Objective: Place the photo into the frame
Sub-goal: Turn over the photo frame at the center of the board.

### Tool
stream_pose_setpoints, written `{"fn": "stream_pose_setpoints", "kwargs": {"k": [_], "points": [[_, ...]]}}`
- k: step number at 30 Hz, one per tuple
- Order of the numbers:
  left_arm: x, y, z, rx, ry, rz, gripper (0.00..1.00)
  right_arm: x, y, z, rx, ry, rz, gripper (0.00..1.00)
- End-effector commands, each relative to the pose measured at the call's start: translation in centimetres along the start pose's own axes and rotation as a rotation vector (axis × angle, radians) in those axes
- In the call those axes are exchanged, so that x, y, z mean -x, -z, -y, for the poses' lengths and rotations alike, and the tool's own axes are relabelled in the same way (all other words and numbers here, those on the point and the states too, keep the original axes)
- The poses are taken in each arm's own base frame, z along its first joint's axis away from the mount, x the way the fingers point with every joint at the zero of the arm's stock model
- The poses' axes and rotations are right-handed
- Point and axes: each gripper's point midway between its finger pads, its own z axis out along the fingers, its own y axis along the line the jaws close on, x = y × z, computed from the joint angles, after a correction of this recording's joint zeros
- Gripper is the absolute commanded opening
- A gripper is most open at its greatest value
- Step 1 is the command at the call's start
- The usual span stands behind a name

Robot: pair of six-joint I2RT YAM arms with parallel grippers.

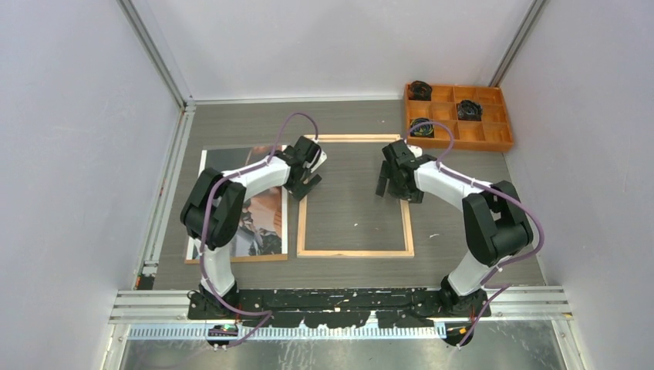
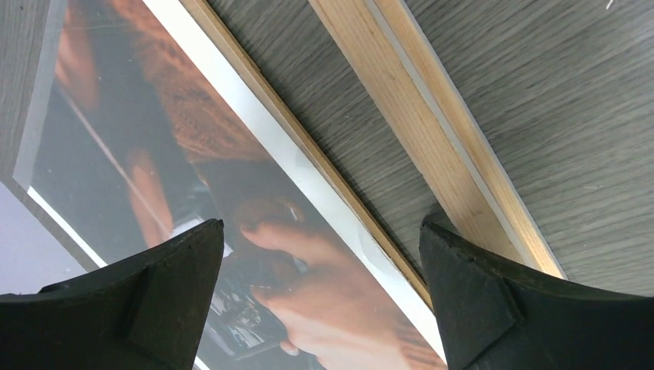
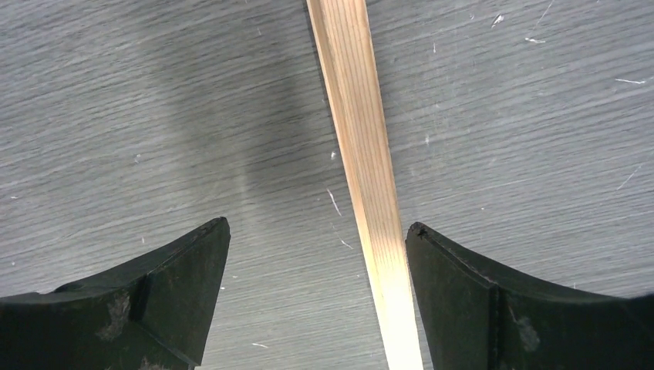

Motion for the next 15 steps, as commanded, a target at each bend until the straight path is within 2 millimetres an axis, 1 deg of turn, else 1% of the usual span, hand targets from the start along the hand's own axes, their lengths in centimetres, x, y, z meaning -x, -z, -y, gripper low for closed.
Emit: {"fn": "stream_pose_setpoints", "kwargs": {"k": [1, 3, 4, 5, 7, 10, 11, 12, 14, 15], "points": [[0.9, 2.0, -0.7, -0.05, 0.023, 0.022, 1.0, 2.5, 3.0, -0.8, 0.048, -0.061, 0.077, 0.89], [1.0, 3.5, -2.3, -0.07, 0.067, 0.038, 1.0, 3.9, 5.0, -1.9, 0.106, -0.092, 0.112, 0.88], [1.0, 4.3, -3.4, -0.079, 0.096, 0.046, 1.0, 4.8, 6.1, -2.8, 0.145, -0.108, 0.133, 0.88], [0.8, 5.1, -4.6, -0.089, 0.126, 0.049, 1.0, 5.5, 7.2, -3.9, 0.184, -0.119, 0.147, 0.88], [0.2, 6.5, -7.4, -0.096, 0.198, 0.062, 1.0, 6.6, 9.3, -6.6, 0.257, -0.122, 0.176, 0.88], [-2.0, 7.4, -12.0, -0.061, 0.294, 0.061, 1.0, 6.9, 11.6, -12.5, 0.365, -0.069, 0.19, 0.88], [-3.5, 7.3, -14.2, -0.023, 0.337, 0.043, 1.0, 6.7, 12.3, -14.7, 0.405, -0.053, 0.184, 0.89], [-4.7, 7.2, -15.8, 0.006, 0.37, 0.029, 1.0, 6.6, 12.8, -17.0, 0.444, -0.042, 0.174, 0.88], [-7.6, 6.7, -18.8, 0.061, 0.445, -0.014, 1.0, 5.9, 13.5, -21.4, 0.521, -0.014, 0.149, 0.88], [-9.3, 6.3, -20.2, 0.099, 0.482, -0.045, 0.99, 5.7, 14.4, -24.0, 0.571, 0.0, 0.141, 0.88]]}}
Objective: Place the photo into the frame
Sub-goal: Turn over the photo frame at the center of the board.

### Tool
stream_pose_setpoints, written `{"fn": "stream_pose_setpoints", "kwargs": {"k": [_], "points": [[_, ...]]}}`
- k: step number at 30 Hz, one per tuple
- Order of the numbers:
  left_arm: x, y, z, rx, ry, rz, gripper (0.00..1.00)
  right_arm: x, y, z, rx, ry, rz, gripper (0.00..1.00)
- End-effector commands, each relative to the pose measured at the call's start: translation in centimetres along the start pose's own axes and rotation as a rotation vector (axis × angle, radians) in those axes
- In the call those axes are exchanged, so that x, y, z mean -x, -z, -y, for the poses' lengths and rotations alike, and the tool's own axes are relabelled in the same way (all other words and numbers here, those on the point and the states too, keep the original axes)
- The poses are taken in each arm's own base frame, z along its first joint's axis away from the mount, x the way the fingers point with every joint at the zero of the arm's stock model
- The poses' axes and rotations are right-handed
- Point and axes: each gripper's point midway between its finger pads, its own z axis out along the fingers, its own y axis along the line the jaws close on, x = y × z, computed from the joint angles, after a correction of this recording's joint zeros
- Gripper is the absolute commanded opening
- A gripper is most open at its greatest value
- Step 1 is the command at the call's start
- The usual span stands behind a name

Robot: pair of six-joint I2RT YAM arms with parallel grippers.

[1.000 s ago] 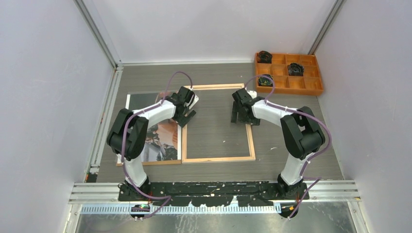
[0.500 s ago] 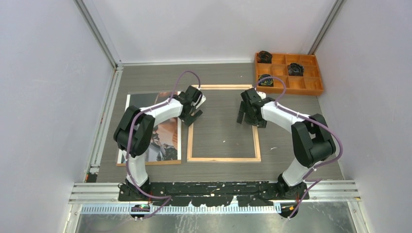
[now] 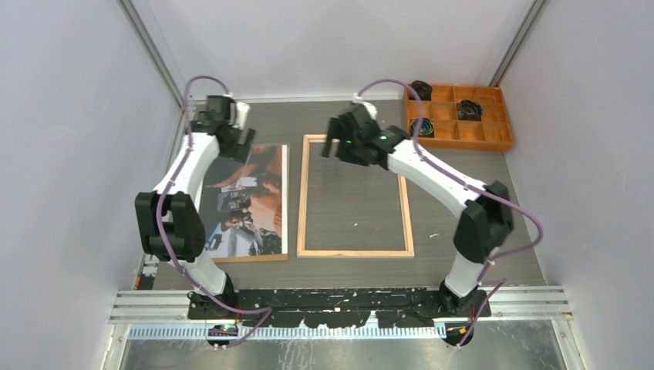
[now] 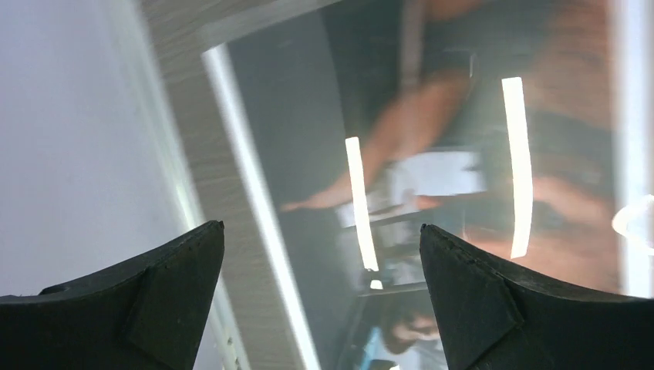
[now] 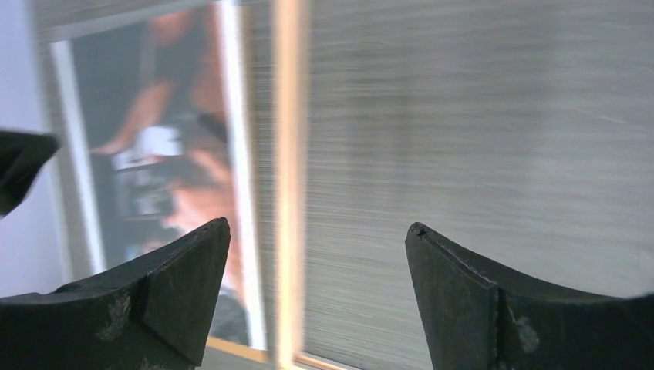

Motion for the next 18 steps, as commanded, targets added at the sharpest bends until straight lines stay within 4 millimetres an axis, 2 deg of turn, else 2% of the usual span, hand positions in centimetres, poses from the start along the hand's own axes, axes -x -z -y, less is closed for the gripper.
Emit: {"fn": "stream_pose_setpoints", "kwargs": {"k": [1, 2, 4, 7, 8, 9, 11, 18], "points": [[-4.2, -0.3, -7.2, 0.121, 0.12, -0.093, 0.98, -2.5, -2.4, -9.0, 0.171, -0.005, -0.089, 0.88], [-5.3, -0.6, -8.9, 0.164, 0.153, -0.111, 0.95, -2.8, -2.7, -11.4, 0.214, -0.006, -0.102, 0.88], [-7.1, -1.1, -11.6, 0.237, 0.214, -0.137, 0.9, -4.1, -4.2, -14.2, 0.255, -0.005, -0.139, 0.88], [-9.4, -1.6, -14.1, 0.288, 0.301, -0.156, 0.86, -5.9, -6.8, -16.5, 0.263, -0.007, -0.178, 0.88], [-10.0, -1.7, -14.5, 0.294, 0.316, -0.166, 0.86, -6.8, -8.3, -16.6, 0.249, -0.012, -0.194, 0.88], [-10.6, -1.8, -14.9, 0.3, 0.326, -0.176, 0.85, -7.0, -8.7, -17.0, 0.251, -0.021, -0.196, 0.88], [-11.3, -2.1, -15.2, 0.313, 0.331, -0.183, 0.85, -8.5, -10.6, -17.0, 0.246, -0.035, -0.24, 0.87], [-13.3, -4.0, -16.0, 0.402, 0.325, -0.235, 0.88, -10.6, -14.0, -15.5, 0.18, -0.041, -0.27, 0.87]]}}
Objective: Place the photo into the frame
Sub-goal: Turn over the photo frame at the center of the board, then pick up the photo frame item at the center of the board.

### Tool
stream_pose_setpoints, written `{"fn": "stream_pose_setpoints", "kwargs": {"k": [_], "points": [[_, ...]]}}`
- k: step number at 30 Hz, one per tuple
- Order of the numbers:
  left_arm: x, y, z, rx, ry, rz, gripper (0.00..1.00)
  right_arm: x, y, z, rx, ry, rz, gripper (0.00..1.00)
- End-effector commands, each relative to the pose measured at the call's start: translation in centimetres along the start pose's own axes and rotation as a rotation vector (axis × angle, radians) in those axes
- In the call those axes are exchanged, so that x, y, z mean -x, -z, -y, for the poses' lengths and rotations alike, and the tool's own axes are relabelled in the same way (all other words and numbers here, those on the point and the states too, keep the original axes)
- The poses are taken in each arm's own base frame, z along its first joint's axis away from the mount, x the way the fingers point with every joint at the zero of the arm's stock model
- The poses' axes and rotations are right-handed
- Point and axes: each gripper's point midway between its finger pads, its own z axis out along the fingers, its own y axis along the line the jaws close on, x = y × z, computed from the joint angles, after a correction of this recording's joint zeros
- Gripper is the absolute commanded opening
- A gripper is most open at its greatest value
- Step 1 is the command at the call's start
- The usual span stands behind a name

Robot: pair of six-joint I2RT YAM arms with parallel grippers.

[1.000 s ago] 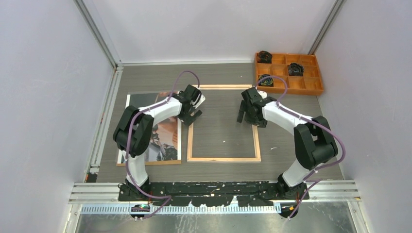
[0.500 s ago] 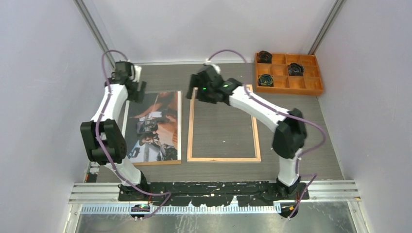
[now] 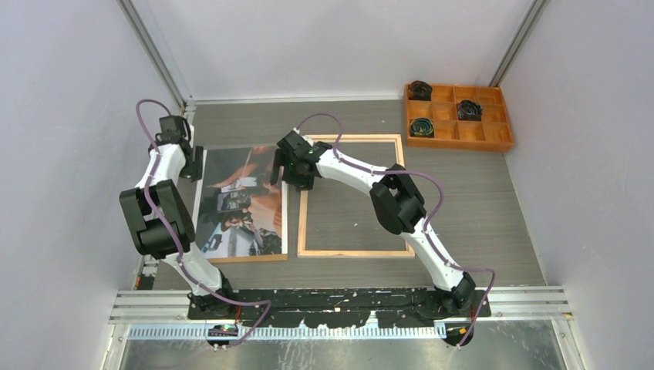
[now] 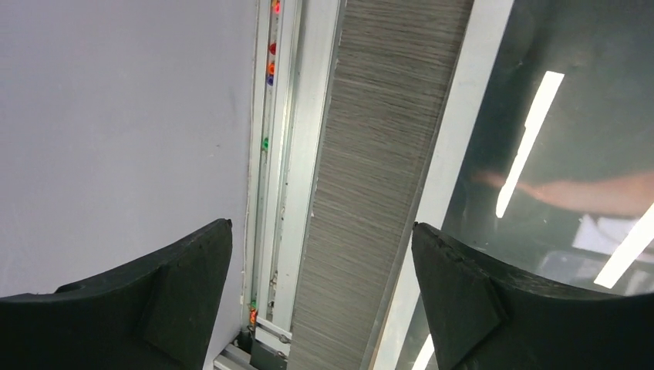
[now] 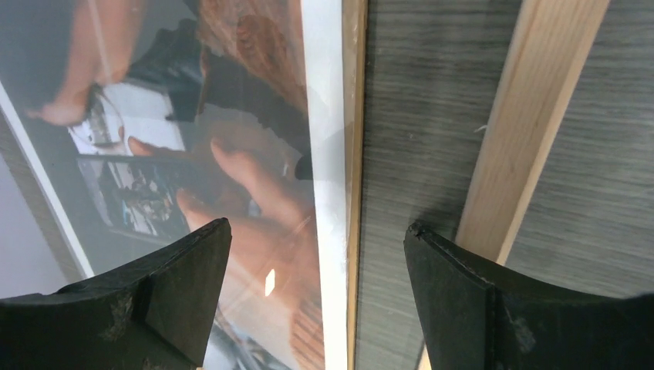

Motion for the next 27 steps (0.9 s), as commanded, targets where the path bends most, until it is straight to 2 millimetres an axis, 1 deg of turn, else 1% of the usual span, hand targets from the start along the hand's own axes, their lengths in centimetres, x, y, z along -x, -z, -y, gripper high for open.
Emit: {"fn": "stream_pose_setpoints", "kwargs": {"k": [1, 2, 3, 4, 10, 13, 16, 20, 23, 27], "points": [[0.5, -1.9, -0.8, 0.087, 0.015, 0.019, 0.89, 2.6, 1.1, -1.7, 0.032, -0.036, 0.066, 0.87], [0.3, -2.3, -0.6, 0.085, 0.015, 0.012, 0.9, 2.7, 0.8, -1.3, 0.018, -0.039, 0.068, 0.87], [0.1, -2.7, -0.4, 0.081, 0.011, 0.004, 0.96, 2.7, 0.4, -0.9, 0.011, -0.046, 0.064, 0.87], [0.0, -3.0, -0.1, 0.071, 0.009, -0.004, 0.99, 2.7, 0.1, -0.5, 0.004, -0.053, 0.06, 0.87], [-1.0, -4.7, 0.9, 0.057, 0.004, -0.04, 1.0, 2.6, -1.3, 1.4, -0.055, -0.056, 0.066, 0.86], [-1.3, -5.1, 1.3, 0.044, 0.007, -0.044, 1.0, 2.3, -1.9, 1.8, -0.066, -0.059, 0.058, 0.85], [-1.6, -5.2, 2.6, -0.011, 0.002, -0.046, 1.0, 2.0, -2.5, 1.7, -0.054, -0.072, 0.043, 0.85], [-2.1, -5.4, 4.2, -0.044, -0.026, -0.055, 1.0, 2.0, -3.0, 1.4, -0.037, -0.088, 0.039, 0.84], [-2.3, -5.5, 5.4, -0.059, -0.057, -0.057, 1.0, 2.2, -3.1, 0.9, -0.019, -0.092, 0.047, 0.84], [-2.7, -5.8, 6.3, -0.06, -0.096, -0.063, 1.0, 2.5, -3.1, 0.0, 0.014, -0.102, 0.051, 0.84]]}}
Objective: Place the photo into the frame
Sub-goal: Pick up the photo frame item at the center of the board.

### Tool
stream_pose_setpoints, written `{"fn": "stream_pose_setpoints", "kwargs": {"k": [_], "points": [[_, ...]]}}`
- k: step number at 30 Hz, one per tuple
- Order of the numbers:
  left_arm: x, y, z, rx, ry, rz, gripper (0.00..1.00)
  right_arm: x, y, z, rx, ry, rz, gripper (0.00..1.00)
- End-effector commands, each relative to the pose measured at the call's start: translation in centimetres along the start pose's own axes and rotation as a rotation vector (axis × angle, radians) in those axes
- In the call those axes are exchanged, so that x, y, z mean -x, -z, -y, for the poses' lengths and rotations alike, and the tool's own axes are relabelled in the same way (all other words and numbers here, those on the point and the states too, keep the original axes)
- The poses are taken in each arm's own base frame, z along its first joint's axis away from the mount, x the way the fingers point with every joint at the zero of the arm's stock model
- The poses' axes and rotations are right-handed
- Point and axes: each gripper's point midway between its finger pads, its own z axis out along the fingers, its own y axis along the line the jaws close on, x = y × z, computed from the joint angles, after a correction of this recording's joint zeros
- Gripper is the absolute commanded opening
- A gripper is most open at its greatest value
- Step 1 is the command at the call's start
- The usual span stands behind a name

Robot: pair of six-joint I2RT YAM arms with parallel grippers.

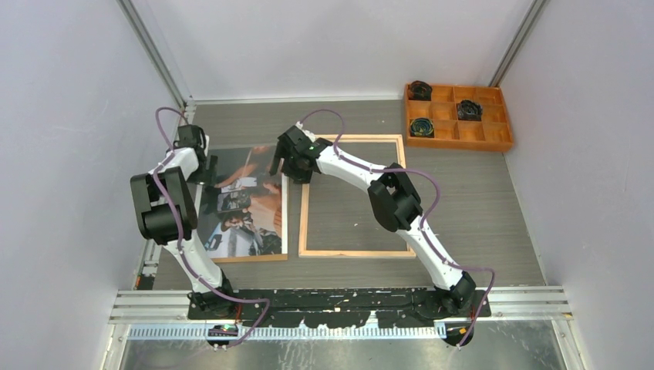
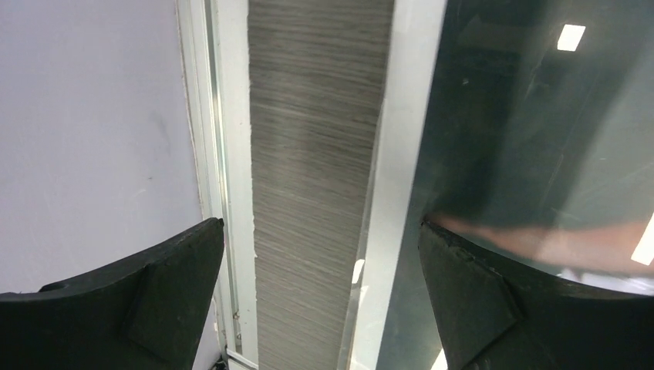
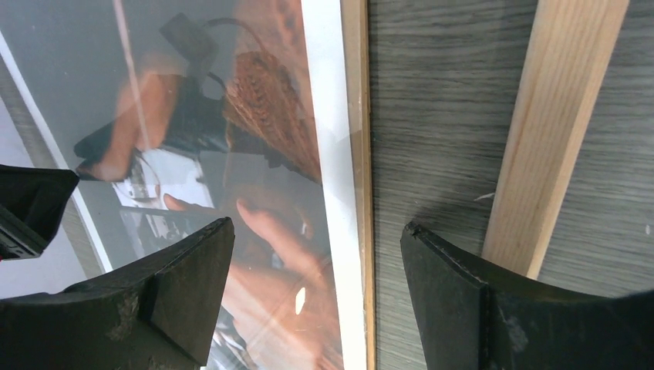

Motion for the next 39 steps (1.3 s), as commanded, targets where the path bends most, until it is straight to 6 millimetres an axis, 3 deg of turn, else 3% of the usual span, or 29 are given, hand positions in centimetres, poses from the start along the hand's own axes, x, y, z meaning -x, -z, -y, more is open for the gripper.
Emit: {"fn": "stream_pose_setpoints", "kwargs": {"k": [1, 10, 24, 39], "points": [[-0.8, -1.0, 2.5, -0.045, -0.045, -0.013, 1.0, 0.0, -1.5, 0.0, 0.012, -0.028, 0.001, 0.83], [-2.3, -1.4, 4.4, -0.125, -0.115, -0.046, 0.99, -0.5, -0.6, -2.4, 0.118, -0.036, -0.023, 0.81], [-2.7, -1.6, 5.0, -0.135, -0.164, -0.064, 0.97, 0.4, 5.0, -8.7, 0.311, 0.026, 0.022, 0.8], [-2.6, -1.5, 5.3, -0.142, -0.186, -0.059, 0.96, -0.6, 8.5, -10.5, 0.323, 0.175, 0.059, 0.79]]}}
